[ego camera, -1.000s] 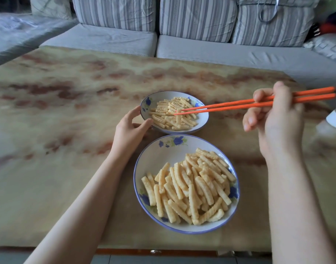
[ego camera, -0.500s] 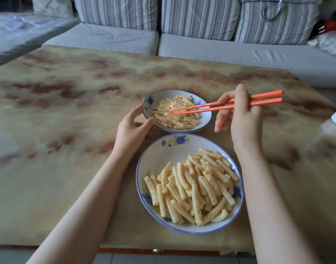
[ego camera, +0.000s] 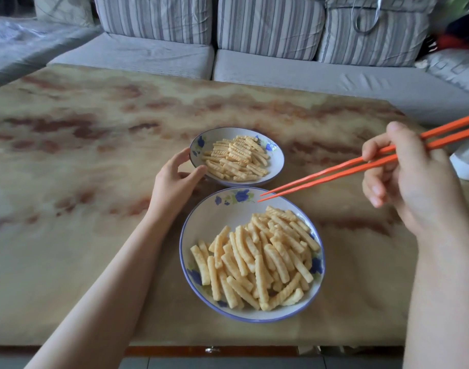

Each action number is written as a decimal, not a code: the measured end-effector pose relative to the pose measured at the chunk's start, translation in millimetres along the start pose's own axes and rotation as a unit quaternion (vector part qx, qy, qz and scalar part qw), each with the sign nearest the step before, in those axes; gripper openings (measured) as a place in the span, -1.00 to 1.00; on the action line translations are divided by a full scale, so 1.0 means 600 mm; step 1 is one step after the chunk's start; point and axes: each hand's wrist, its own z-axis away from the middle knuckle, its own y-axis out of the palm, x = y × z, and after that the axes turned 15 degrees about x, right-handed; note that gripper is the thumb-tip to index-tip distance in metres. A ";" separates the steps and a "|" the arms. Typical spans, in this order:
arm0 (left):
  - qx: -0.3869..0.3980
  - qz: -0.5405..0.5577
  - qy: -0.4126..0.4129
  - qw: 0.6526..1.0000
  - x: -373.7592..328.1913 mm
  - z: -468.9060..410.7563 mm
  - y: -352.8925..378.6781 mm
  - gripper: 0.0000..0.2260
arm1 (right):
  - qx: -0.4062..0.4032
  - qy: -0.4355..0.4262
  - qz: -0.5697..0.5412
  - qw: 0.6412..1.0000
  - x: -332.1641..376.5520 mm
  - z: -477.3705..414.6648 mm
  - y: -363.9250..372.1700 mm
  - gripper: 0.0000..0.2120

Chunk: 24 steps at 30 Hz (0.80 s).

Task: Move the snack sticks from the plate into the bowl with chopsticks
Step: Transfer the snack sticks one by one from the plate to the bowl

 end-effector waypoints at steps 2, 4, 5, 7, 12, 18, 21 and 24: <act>0.000 -0.003 -0.002 1.000 0.002 -0.001 -0.001 -0.59 | -0.001 0.002 -0.003 1.000 -0.002 0.004 -0.009 -0.57; 0.000 -0.003 0.000 1.000 0.003 -0.002 -0.001 -0.59 | -0.001 0.003 -0.007 1.000 -0.006 0.007 -0.018 -0.55; -0.001 -0.003 0.000 1.000 0.003 -0.002 0.000 -0.59 | -0.001 0.005 -0.007 1.000 -0.007 0.009 -0.021 -0.55; -0.004 -0.002 0.001 1.000 0.000 -0.002 0.001 -0.60 | -0.002 0.011 -0.007 1.000 -0.008 0.011 -0.028 -0.55; -0.008 -0.001 0.001 1.000 -0.006 0.000 0.004 -0.61 | -0.009 0.005 -0.036 0.999 -0.007 0.015 -0.043 -0.48; -0.005 -0.011 0.001 1.000 0.001 -0.003 0.001 -0.60 | -0.002 0.016 -0.023 1.000 -0.010 0.017 -0.048 -0.46; -0.001 -0.010 -0.002 1.000 0.006 -0.005 -0.001 -0.59 | -0.020 0.010 -0.038 0.999 -0.013 0.015 -0.044 -0.53; -0.001 -0.005 -0.006 1.000 0.007 -0.005 0.000 -0.60 | -0.025 0.013 -0.041 0.999 -0.015 0.012 -0.040 -0.51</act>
